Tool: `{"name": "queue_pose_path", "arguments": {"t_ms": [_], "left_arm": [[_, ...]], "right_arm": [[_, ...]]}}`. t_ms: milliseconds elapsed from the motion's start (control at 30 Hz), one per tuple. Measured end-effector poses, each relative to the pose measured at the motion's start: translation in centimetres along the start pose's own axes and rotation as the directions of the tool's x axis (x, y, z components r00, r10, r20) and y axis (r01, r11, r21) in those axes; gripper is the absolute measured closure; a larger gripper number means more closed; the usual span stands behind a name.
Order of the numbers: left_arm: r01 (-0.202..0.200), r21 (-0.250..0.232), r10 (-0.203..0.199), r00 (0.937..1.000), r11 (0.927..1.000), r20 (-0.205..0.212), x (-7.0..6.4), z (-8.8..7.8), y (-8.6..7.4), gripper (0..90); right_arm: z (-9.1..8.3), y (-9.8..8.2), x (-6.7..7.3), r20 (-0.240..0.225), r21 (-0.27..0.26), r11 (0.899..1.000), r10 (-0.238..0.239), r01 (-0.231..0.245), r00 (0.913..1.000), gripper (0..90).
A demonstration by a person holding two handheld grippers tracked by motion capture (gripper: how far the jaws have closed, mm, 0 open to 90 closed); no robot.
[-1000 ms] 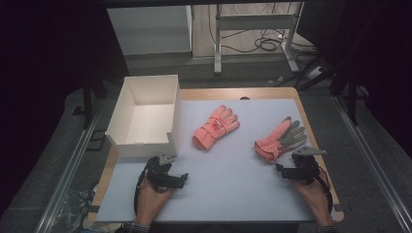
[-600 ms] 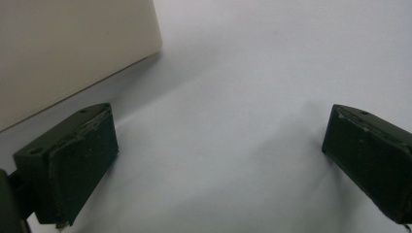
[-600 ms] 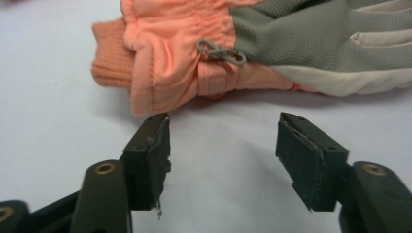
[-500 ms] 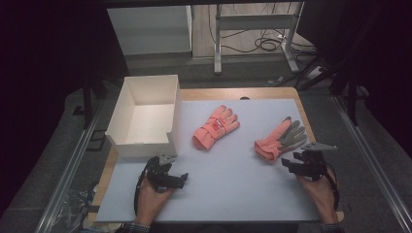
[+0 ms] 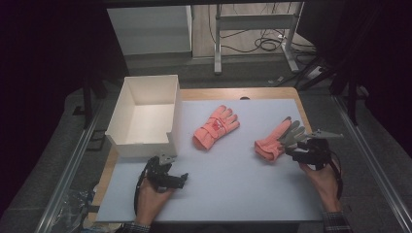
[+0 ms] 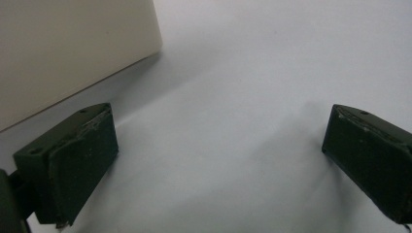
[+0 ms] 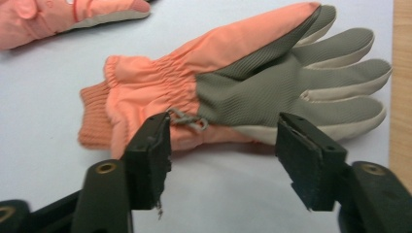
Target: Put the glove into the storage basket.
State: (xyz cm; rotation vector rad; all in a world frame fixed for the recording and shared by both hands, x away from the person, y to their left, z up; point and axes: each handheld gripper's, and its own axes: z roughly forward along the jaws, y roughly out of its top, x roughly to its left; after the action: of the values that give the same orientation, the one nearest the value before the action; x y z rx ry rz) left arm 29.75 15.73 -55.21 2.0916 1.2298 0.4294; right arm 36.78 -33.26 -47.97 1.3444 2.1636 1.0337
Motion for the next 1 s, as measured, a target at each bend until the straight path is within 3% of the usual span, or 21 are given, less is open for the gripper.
{"name": "queue_pose_path", "arguments": {"t_ms": [267,500,700,800,1000], "left_arm": [[0.0,0.0,0.0,1.0,1.0,0.0,0.0,0.0,0.0,0.0],[0.0,0.0,0.0,1.0,1.0,0.0,0.0,0.0,0.0,0.0],[0.0,0.0,0.0,1.0,1.0,0.0,0.0,0.0,0.0,0.0],[0.0,0.0,0.0,1.0,1.0,0.0,0.0,0.0,0.0,0.0],[0.0,0.0,0.0,1.0,1.0,0.0,0.0,0.0,0.0,0.0]], "right_arm": [[1.1,2.3,-0.8,0.025,0.006,1.0,-0.002,0.002,0.9997,52.9],[3.2,3.6,-1.4,0.055,0.028,1.0,-0.001,-0.001,0.9985,47.5],[5.0,2.9,-1.8,0.061,0.075,0.997,-0.001,-0.003,0.9982,45.1],[5.5,2.5,-1.9,0.056,0.087,0.996,0.002,-0.007,0.9984,49.8],[5.9,1.8,-1.8,0.074,0.084,0.996,0.029,-0.035,0.9969,74.5]]}}
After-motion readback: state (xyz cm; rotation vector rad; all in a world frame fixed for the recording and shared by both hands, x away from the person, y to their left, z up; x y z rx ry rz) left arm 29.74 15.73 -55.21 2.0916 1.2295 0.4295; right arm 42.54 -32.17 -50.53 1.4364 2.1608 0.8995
